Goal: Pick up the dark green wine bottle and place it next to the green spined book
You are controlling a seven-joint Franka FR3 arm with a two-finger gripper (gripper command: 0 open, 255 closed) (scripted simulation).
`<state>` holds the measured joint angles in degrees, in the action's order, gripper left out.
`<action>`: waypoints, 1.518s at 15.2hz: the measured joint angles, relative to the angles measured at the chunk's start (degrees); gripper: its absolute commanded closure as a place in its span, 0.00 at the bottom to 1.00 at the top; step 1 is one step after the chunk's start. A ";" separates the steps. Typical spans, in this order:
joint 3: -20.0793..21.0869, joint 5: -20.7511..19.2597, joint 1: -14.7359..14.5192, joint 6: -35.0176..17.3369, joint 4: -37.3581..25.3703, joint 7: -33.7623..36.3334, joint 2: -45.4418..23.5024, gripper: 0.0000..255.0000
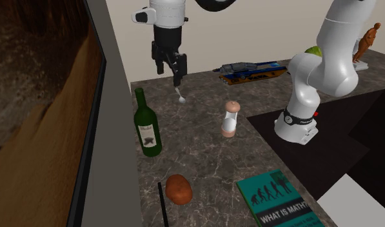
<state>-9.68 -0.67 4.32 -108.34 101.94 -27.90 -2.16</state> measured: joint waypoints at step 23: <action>-0.54 3.65 3.35 -0.84 -17.19 -6.05 -17.19 1.00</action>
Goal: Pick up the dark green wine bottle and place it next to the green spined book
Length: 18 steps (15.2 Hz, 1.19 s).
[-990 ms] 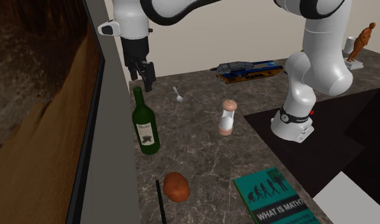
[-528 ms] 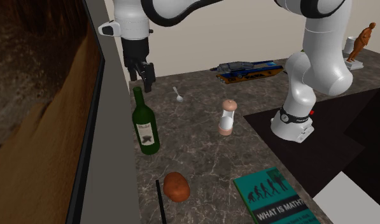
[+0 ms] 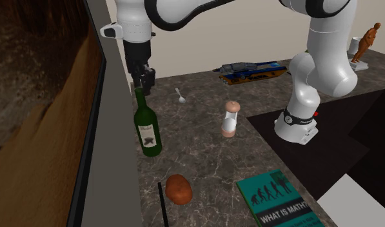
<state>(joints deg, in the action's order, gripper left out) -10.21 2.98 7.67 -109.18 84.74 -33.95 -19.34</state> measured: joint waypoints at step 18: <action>-0.29 0.29 0.56 14.23 -6.86 -0.29 -3.76 1.00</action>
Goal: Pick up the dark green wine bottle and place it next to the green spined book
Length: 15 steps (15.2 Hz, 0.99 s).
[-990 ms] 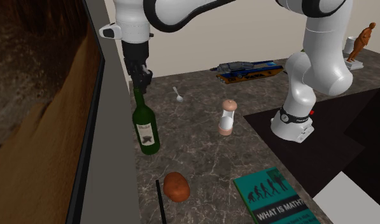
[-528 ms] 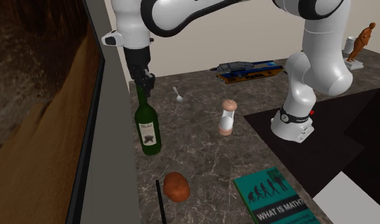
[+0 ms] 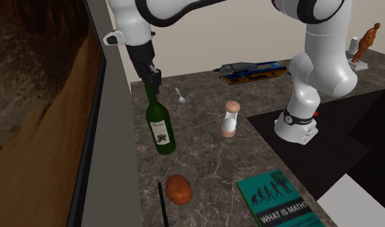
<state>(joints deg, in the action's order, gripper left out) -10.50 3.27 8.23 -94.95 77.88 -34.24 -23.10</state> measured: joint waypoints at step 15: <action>0.91 -2.69 -4.86 -6.49 10.60 5.63 12.72 1.00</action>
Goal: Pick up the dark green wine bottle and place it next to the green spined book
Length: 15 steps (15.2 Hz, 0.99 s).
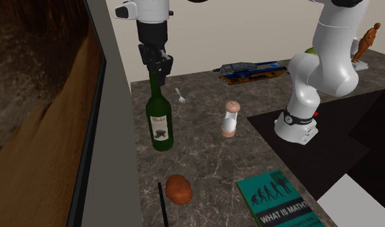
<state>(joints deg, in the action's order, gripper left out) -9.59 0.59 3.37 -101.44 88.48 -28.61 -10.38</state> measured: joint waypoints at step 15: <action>8.68 -2.83 -8.48 -3.78 27.89 17.59 23.96 1.00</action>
<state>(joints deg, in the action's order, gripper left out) -0.92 -2.24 -5.11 -105.22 116.38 -11.02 13.58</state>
